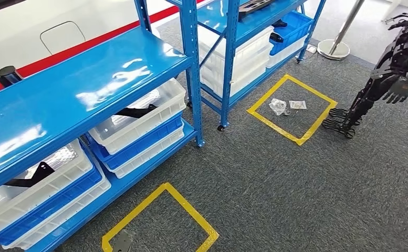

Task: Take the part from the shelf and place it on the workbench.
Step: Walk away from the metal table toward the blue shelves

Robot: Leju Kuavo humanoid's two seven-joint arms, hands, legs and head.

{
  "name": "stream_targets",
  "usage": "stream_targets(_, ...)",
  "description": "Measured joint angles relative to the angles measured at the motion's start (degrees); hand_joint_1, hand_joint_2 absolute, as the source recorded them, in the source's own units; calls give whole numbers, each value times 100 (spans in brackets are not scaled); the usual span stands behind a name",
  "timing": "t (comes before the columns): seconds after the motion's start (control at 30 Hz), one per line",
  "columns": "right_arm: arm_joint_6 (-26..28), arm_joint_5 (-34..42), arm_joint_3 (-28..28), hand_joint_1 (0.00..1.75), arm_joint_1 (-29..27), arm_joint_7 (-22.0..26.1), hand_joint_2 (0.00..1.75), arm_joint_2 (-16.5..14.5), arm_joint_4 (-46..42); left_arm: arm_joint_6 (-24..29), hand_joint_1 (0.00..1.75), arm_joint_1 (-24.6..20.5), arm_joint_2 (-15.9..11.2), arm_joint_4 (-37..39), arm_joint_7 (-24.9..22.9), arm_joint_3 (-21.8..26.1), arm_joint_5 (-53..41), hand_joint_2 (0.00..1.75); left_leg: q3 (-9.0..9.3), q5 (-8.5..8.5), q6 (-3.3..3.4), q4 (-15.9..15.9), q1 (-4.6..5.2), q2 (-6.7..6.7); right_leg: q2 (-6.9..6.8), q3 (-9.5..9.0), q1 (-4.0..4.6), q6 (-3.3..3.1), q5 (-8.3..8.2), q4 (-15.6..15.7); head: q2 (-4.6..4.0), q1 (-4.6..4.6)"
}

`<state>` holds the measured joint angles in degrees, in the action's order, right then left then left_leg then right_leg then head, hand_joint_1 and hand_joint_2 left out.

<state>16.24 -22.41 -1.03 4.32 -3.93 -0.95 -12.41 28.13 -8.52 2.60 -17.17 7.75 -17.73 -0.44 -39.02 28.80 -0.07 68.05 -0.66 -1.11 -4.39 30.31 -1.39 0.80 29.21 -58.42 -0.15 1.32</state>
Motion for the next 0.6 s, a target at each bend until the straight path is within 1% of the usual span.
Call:
stream_targets(0.03,-1,-1,0,0,2,1,0,-4,0,2,0,-7,-2,-1,0,1,-2,0,208,-133,22,-384,23,-165,-56,-20,17,14,18,-3,0,3)
stream_targets(0.07,-2,-4,0,0,3,1,0,-9,0,4,0,-18,-3,-2,1,1,-2,0,363,-218,53,-675,44,-286,-109,-38,42,37,38,-4,0,0)
stream_targets(0.1,-3,-7,0,0,3,2,0,-10,0,5,0,-27,-4,-3,1,1,-2,0,441,-242,80,-833,70,-370,-163,-52,67,63,55,-4,0,-8)
stream_targets(0.13,-3,-11,0,0,4,2,0,-11,0,6,0,-32,-4,-4,1,1,-3,0,446,-224,103,-876,99,-374,-222,-66,86,89,67,2,0,-18)
stream_targets(0.17,-3,-16,0,0,9,2,0,-13,-1,7,0,-32,-6,-4,1,1,-3,0,434,-235,131,-887,106,-281,-289,-86,95,115,76,15,0,-24)
stream_targets(0.2,-3,-20,0,0,14,2,0,-11,-2,8,0,-26,-5,-4,1,1,-3,0,439,-250,162,-909,98,-211,-303,-94,88,144,95,11,0,-29)
stream_targets(0.23,-2,-25,1,0,19,3,0,-11,-3,12,0,-23,-7,-4,2,2,-3,0,449,-269,200,-934,81,-137,-219,-78,81,162,146,-48,0,-32)
stream_targets(0.27,-2,-27,1,0,19,3,0,-14,-3,16,0,-27,-8,-4,2,3,-3,0,461,-292,243,-958,61,-62,-68,1,76,163,251,-232,0,-44)
stream_targets(0.3,-2,-29,2,0,15,4,0,-14,-3,19,0,-33,-1,-5,3,4,-4,0,466,-310,277,-971,42,13,124,143,67,149,396,-530,0,-63)
stream_targets(0.33,-2,-30,2,0,7,4,0,-14,-3,21,0,-41,5,-5,3,4,-5,0,457,-318,299,-973,42,99,286,330,65,126,561,-922,0,-78)
stream_targets(0.37,-2,-30,2,0,-7,3,0,-13,-2,20,0,-42,15,-5,3,4,-6,0,449,-324,311,-972,43,188,369,527,64,116,697,-1313,0,-91)
stream_targets(0.4,-2,-30,2,0,-20,3,0,-10,-1,20,0,-33,22,-5,3,4,-6,0,446,-326,312,-970,42,280,401,663,62,130,756,-1564,0,-94)
stream_targets(0.43,-2,-31,2,0,-31,2,0,-5,-1,20,0,-23,25,-4,3,4,-6,0,448,-328,310,-967,38,372,416,711,54,169,722,-1615,0,-95)
stream_targets(0.47,-2,-32,2,0,-38,2,0,-1,0,21,0,-15,25,-4,3,4,-6,0,454,-329,303,-964,31,459,430,649,40,224,597,-1433,0,-95)
stream_targets(0.5,-2,-34,2,0,-36,2,0,3,0,21,0,-11,26,-4,3,4,-6,0,461,-330,290,-958,22,542,473,499,15,288,412,-1070,0,-95)
stream_targets(0.53,-2,-37,2,0,-30,2,0,5,0,22,0,-11,25,-5,3,4,-6,0,461,-329,264,-947,19,618,581,329,-14,340,242,-658,0,-98)
stream_targets(0.57,-2,-38,2,0,-23,2,0,4,0,22,0,-12,24,-5,3,4,-6,0,454,-326,232,-932,24,687,666,194,-35,353,111,-328,0,-101)
stream_targets(0.6,-2,-38,2,0,-16,2,0,2,-1,22,0,-12,22,-5,3,4,-6,0,441,-327,196,-923,32,742,731,107,-45,340,36,-125,0,-101)
